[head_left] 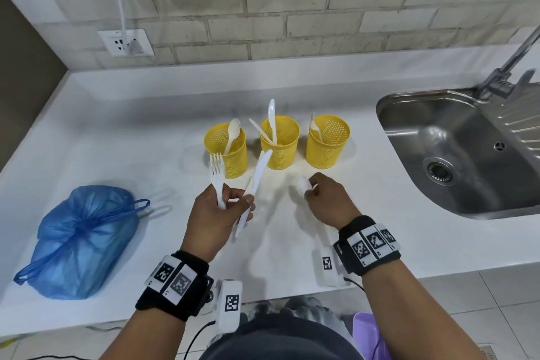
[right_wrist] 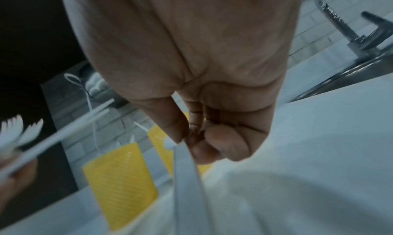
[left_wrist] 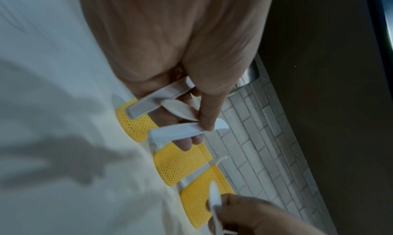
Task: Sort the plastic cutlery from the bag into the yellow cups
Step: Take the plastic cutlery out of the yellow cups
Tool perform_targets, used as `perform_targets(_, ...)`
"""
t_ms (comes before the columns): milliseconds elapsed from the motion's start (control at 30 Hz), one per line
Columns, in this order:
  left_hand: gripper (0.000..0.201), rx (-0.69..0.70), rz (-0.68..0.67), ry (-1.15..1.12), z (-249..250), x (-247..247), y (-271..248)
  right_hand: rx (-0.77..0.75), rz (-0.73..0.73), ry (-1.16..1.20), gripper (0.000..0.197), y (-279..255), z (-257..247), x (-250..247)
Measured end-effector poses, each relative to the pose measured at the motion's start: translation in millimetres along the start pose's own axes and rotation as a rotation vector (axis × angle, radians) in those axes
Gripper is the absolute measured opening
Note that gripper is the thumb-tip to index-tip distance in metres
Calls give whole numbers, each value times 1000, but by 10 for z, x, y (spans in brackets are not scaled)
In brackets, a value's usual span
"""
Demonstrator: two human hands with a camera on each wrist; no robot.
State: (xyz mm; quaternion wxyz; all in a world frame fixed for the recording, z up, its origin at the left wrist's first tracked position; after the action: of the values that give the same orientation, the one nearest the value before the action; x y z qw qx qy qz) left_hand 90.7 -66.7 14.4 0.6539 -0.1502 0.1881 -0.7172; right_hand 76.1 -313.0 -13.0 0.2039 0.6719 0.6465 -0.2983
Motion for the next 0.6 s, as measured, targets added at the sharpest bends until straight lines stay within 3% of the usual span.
perform_targets(67,19,11,39,-11,3,-77,-13,-56,52,83,7,72,-230,-62)
perform_targets(167,30,23,101,-33,14,-193,-40,-171,142,192,12,205,-636,-177)
perform_targets(333,11,26,187,-12,-14,-384,-52,-399,350,230,21,464,-1251,-391)
perform_targets(433,10,25,210,-20,-31,-480,-65,-455,444,227,29,618,-1531,-460)
perform_targets(600,15,9,225,-54,-48,-589,-91,-488,372,113,27,945,-1793,-273)
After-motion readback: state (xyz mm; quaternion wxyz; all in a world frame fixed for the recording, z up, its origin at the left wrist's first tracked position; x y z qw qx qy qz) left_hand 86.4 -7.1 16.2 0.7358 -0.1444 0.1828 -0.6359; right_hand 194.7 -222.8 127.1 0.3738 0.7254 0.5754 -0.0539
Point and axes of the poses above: each hand's wrist, its own y-axis towards the middle knuckle, its own x-axis out of the palm, z = x × y, the point moved 4 cm from there along y, towards the middle knuckle, and after that the axes turned 14 degrees about -x, right-handed, at the moved point
